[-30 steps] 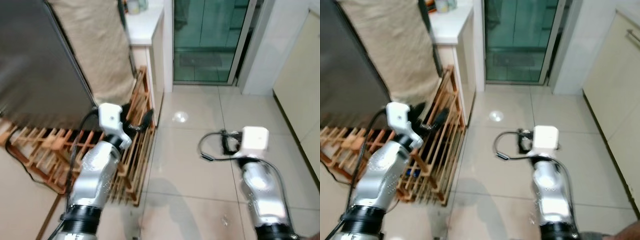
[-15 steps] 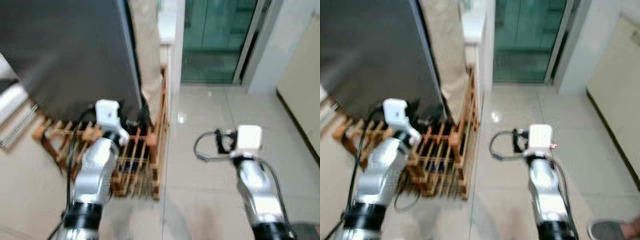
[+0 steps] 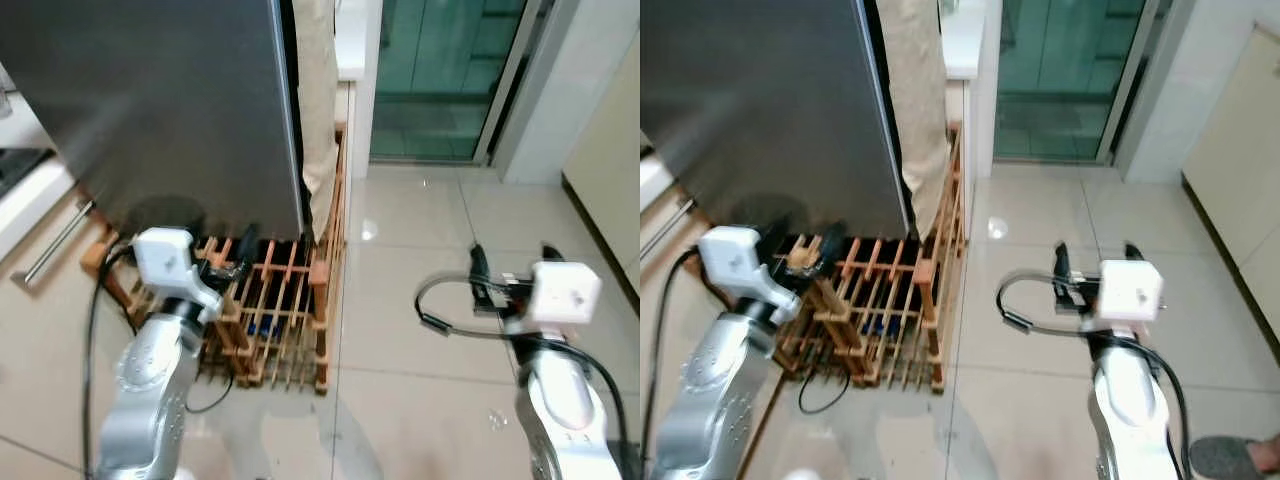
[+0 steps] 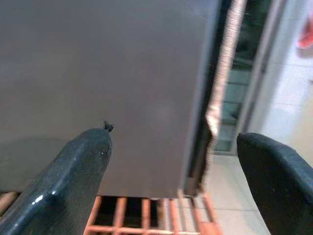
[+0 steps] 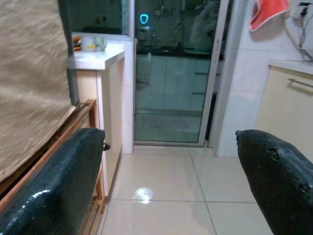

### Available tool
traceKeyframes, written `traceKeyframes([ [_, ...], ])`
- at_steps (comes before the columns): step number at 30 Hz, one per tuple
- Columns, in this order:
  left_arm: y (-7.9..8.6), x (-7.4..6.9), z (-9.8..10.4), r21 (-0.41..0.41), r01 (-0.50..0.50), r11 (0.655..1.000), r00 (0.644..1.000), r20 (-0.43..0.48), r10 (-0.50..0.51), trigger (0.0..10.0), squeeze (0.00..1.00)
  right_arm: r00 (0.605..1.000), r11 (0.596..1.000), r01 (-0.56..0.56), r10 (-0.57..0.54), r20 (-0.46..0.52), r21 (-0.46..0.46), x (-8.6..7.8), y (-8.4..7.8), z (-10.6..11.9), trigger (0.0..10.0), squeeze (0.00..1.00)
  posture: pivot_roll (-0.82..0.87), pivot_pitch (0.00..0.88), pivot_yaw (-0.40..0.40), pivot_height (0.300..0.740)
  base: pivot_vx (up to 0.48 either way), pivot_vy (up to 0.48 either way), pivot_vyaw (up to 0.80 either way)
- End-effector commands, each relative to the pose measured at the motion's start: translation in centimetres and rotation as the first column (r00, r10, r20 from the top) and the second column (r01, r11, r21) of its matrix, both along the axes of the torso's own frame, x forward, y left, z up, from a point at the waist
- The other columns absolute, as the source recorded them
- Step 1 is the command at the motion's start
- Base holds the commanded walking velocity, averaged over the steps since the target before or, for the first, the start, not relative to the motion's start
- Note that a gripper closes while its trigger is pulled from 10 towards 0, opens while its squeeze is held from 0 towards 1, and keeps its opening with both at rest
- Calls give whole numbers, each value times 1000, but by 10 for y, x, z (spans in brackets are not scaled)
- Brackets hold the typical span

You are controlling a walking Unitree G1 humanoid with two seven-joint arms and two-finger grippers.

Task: Restocking fridge

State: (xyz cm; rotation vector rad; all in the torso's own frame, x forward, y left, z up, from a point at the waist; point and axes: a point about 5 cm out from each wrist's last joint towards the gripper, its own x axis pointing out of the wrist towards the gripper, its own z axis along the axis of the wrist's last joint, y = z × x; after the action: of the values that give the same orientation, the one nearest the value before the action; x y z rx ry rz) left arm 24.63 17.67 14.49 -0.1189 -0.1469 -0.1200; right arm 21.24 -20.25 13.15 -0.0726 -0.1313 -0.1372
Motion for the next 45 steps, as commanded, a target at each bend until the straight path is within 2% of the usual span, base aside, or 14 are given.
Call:
traceKeyframes([
  [1,-6,3,12,14,-7,1000,999,34,6,10000,0,1000,1000,4,-4,15,24,-1,-2,7,10000,0,-112,0,49,740,0,0,0],
  [4,-14,5,12,-10,27,1000,999,30,-27,10000,0,1000,1000,9,-9,-12,5,1,-3,4,10000,0,-115,0,50,740,0,0,0],
  [10,-26,4,19,14,81,997,996,42,-81,10000,0,999,1000,-10,10,-46,-4,9,0,0,10000,0,-122,0,58,740,0,-388,0],
  [22,-24,17,20,-5,51,999,998,22,-51,10000,0,996,999,-38,37,-86,-17,20,1,-9,10000,0,-125,0,69,740,20,-437,0],
  [25,-17,29,18,-1,-24,1000,999,-22,24,10000,0,995,999,-47,45,-91,-22,25,2,-11,10000,0,-123,0,71,740,87,0,0],
  [28,-21,35,19,23,6,1000,1000,-22,-6,10000,0,995,997,-63,60,-83,-36,29,4,-10,10000,0,-126,0,80,740,0,0,0],
  [29,-26,35,21,37,48,998,999,-2,-48,10000,0,995,995,-73,68,-78,-64,31,5,-9,10000,0,-128,0,87,740,0,0,0],
  [32,-29,33,22,27,92,995,996,10,-92,10000,0,995,995,-68,63,-71,-69,31,6,-9,10000,0,-127,0,89,740,105,0,0],
  [33,-29,33,22,27,92,995,996,10,-92,10000,0,995,995,-68,63,-71,-69,31,6,-9,10000,0,-127,0,89,740,315,0,0],
  [36,-25,30,30,-16,76,997,996,53,-75,10000,0,998,994,-57,58,7,-96,23,11,2,10000,0,-127,0,87,740,450,0,0],
  [39,-25,31,30,-27,68,997,996,57,-66,10000,0,998,996,-63,63,-2,-66,22,13,-2,10000,0,-126,0,86,740,450,0,0],
  [45,-27,33,30,-22,54,998,997,55,-52,10000,0,998,996,-58,57,-18,-67,26,12,-5,10000,0,-124,0,86,740,451,0,0],
])
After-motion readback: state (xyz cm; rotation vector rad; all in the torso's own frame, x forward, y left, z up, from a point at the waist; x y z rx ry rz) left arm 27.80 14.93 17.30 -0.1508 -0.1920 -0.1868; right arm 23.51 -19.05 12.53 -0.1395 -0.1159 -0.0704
